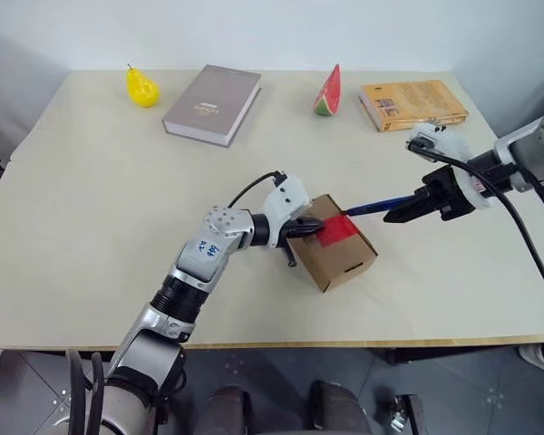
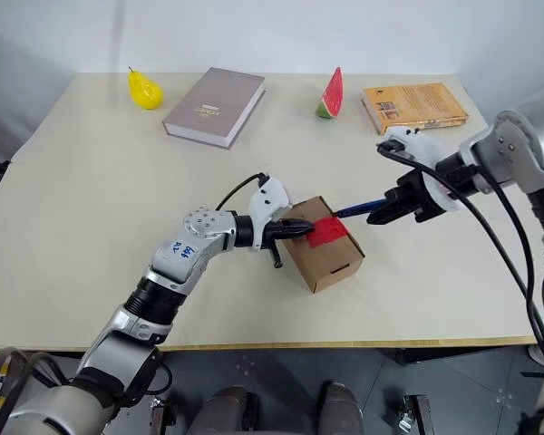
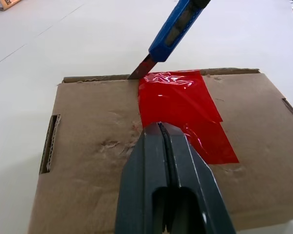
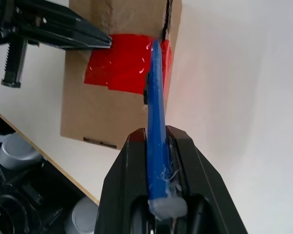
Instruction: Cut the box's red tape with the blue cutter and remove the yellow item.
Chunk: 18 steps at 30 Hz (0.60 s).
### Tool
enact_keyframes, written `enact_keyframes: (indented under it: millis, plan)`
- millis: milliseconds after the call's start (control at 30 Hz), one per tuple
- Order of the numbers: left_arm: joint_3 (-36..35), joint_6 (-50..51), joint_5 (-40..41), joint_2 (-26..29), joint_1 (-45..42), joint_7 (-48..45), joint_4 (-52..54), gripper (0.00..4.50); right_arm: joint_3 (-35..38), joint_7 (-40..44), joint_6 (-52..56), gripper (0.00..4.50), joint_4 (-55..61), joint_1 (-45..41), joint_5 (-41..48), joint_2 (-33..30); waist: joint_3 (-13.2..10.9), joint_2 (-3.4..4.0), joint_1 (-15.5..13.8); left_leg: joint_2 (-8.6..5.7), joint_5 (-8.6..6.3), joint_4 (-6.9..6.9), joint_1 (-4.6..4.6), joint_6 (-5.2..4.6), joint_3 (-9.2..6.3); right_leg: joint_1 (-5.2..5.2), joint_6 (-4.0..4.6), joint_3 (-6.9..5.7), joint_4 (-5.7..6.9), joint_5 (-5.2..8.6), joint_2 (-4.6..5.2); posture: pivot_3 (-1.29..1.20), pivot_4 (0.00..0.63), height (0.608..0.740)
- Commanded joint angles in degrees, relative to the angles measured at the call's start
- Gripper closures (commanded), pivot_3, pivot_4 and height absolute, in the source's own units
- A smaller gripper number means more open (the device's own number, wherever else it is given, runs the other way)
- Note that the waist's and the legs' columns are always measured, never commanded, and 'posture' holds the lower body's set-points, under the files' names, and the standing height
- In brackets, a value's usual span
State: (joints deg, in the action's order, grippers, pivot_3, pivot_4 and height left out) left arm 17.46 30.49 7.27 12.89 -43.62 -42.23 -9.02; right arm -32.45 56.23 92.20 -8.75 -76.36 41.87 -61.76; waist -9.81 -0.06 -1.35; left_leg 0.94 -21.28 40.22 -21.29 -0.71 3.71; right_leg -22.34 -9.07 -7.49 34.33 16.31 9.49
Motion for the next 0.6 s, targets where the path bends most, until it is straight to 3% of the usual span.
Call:
enact_keyframes:
  millis: [33,367,600]
  plan:
    - [3.6,3.3,-2.5,0.5,3.5,-0.1,-3.4,4.50,-1.7,1.3,0.3,4.35,0.8,-0.7,2.4,-1.8,0.0,0.00,0.0,0.00,0.00,0.00,0.00,0.00,0.00,0.00,0.00,0.00,-0.01,0.00,0.00,0.00,0.150,0.740]
    - [3.7,3.6,-2.7,0.9,3.6,-0.2,-3.4,4.50,-5.5,-1.9,0.3,4.35,1.0,-0.9,11.4,-5.1,0.0,0.00,-0.1,0.00,0.00,0.00,-0.01,0.00,-0.01,0.00,0.00,0.00,-0.02,0.00,0.00,0.00,0.150,0.740]
    - [6.0,2.3,-4.2,1.6,3.9,-0.8,-3.7,4.50,-6.9,-13.4,0.3,4.35,-7.6,-2.5,27.0,-4.4,0.0,-0.01,0.0,0.01,0.00,0.00,0.01,0.01,0.00,0.02,0.01,-0.01,-0.04,0.00,0.00,0.00,0.150,0.740]
